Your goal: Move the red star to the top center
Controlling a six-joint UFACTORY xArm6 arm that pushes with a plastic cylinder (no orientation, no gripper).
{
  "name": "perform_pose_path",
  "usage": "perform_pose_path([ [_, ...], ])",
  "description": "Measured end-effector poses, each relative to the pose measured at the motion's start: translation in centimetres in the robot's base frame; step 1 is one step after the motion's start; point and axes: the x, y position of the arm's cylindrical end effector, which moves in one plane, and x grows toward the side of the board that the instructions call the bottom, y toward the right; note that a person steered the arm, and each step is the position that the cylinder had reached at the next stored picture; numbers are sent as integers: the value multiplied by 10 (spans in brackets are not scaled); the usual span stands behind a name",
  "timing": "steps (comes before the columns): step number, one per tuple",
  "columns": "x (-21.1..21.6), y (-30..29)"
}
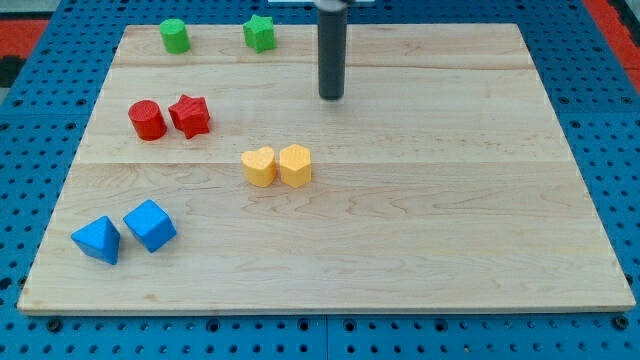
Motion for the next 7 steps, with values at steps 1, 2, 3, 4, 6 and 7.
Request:
perform_pose_path([
  [1,35,-39],
  [2,37,-99],
  [3,40,-145],
  [4,40,-191],
  [6,26,-202],
  [7,15,-158],
])
